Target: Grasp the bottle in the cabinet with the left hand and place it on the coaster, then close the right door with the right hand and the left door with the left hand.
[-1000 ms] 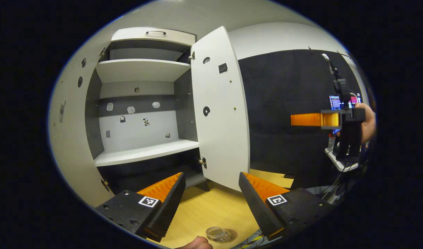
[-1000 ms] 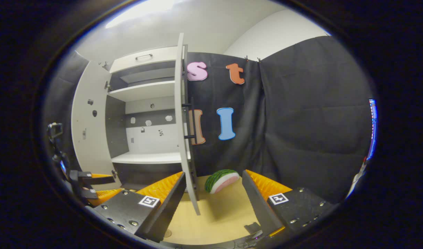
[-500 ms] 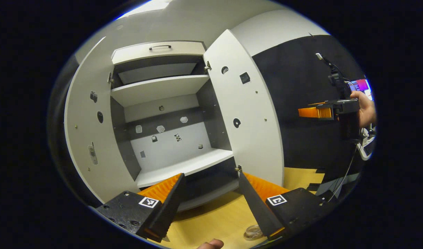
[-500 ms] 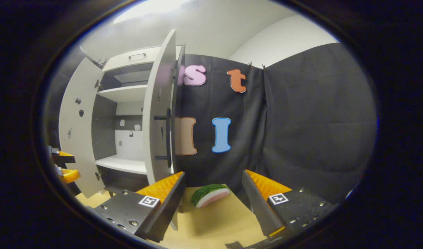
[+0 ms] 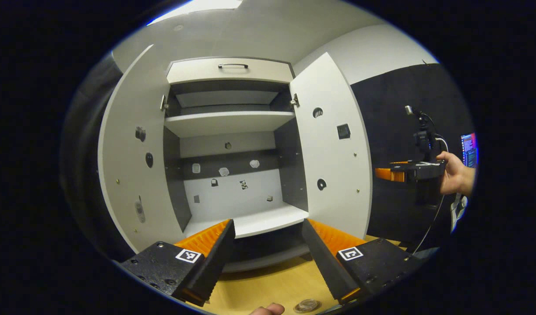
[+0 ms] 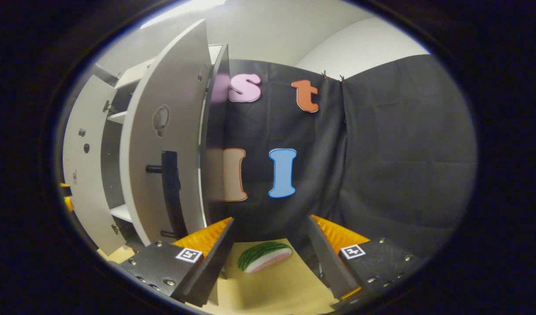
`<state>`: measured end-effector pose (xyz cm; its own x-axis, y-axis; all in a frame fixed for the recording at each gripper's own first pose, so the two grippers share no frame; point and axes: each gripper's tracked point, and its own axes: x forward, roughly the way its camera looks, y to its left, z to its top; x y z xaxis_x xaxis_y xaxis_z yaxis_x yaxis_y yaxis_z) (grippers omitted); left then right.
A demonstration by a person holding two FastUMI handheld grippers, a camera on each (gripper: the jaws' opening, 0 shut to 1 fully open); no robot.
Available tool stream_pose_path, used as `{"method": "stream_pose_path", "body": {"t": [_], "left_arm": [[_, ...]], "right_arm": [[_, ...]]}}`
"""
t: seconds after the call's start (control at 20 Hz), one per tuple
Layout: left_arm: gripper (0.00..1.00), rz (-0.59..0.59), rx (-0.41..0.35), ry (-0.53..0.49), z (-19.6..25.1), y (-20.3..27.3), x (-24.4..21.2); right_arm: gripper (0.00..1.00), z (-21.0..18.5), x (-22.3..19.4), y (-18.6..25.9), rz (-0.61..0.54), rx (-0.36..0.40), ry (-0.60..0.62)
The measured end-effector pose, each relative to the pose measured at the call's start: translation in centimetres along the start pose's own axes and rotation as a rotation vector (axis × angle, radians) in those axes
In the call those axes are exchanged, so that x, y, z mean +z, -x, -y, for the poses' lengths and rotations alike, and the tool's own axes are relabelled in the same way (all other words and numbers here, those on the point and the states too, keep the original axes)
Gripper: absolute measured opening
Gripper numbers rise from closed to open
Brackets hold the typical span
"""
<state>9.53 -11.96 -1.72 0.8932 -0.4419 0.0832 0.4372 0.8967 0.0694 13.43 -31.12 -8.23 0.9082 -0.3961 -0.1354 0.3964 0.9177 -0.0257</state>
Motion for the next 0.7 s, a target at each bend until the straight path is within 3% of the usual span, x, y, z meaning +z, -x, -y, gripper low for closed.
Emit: {"method": "stream_pose_path", "body": {"t": [0.2, 0.35, 0.5, 0.65, 0.7], "left_arm": [[0.98, -0.007, 0.043, 0.062, -2.4, 0.6, 2.8], [0.98, -0.003, 0.053, 0.073, -3.9, 1.0, 3.9], [0.98, 0.024, 0.057, 0.074, -4.8, 1.3, 4.6], [0.98, 0.021, 0.067, 0.097, -5.8, 1.7, 4.5], [0.98, 0.009, 0.078, 0.106, -6.3, 1.8, 4.2]], "right_arm": [[0.99, -5.0, 0.6, 0.1, 0.003, 0.12, 0.001], [0.9, -5.8, 0.6, 0.4, 0.0, 0.112, 0.031], [0.87, -5.7, 0.5, 0.5, -0.031, 0.076, -0.001], [0.9, -6.2, 0.6, 0.9, -0.038, 0.062, 0.025], [0.87, -6.0, 0.8, 0.9, -0.033, 0.053, 0.033]]}}
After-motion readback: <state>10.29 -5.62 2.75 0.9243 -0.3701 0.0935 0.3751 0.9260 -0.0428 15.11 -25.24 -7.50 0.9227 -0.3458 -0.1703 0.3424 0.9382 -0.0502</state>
